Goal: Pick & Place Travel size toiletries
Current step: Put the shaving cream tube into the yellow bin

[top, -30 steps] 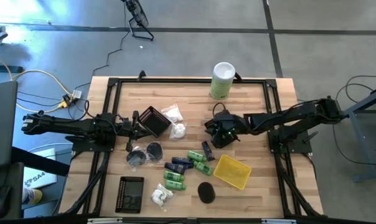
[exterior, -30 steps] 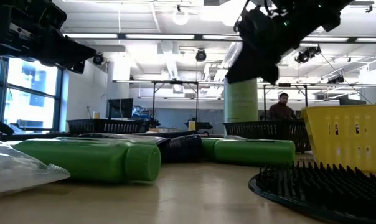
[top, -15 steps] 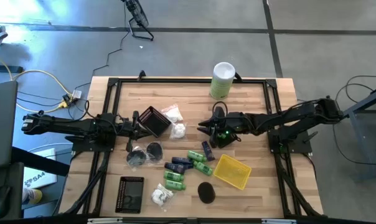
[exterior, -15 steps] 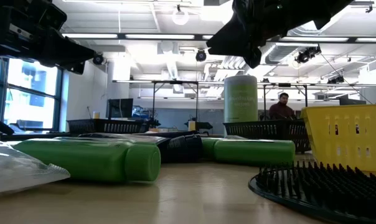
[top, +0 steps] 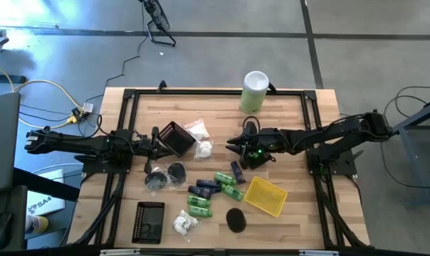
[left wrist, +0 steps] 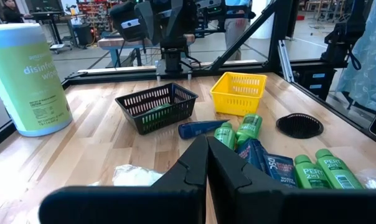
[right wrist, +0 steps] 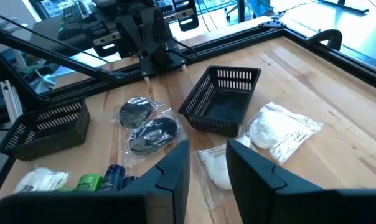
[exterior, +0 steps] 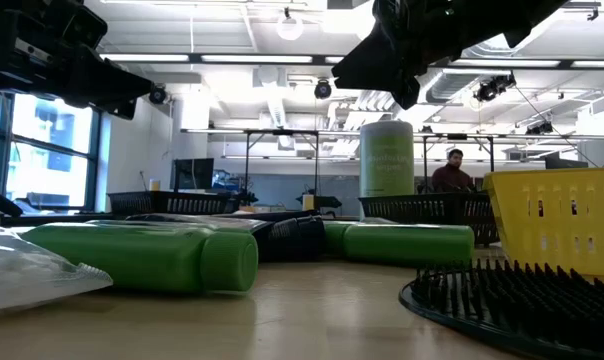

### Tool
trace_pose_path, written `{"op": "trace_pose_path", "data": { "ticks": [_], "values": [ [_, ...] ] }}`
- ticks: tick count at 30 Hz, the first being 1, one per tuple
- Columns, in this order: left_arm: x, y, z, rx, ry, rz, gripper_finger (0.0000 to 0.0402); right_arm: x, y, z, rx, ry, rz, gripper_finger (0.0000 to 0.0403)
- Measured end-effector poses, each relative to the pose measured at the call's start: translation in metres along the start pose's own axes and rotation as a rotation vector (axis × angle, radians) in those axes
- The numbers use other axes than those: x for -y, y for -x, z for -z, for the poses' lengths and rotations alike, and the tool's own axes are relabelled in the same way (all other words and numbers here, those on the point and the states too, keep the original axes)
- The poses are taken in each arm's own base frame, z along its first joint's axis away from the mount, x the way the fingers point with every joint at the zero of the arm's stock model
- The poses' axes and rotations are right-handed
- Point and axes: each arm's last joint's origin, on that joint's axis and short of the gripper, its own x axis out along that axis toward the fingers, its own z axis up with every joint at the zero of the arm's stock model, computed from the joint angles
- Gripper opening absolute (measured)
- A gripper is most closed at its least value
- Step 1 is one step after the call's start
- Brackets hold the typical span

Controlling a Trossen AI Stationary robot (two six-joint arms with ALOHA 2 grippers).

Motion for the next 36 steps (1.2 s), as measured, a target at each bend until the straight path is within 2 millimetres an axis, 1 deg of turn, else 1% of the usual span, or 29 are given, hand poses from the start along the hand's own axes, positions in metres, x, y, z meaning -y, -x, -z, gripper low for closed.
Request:
{"op": "trace_pose_path", "data": {
  "ticks": [32,36],
  "values": [
    [0.0000,0.0000,0.0000,0.000,0.000,0.000,0.0001,0.0004,0.0000,0.0003,0.000,0.000,0.005,0.0096],
    [0.0000,0.0000,0.0000,0.000,0.000,0.000,0.0001,-0.0004,-0.0001,-0.0001,0.001,-0.021,-0.017,0.0096]
  ]
}}
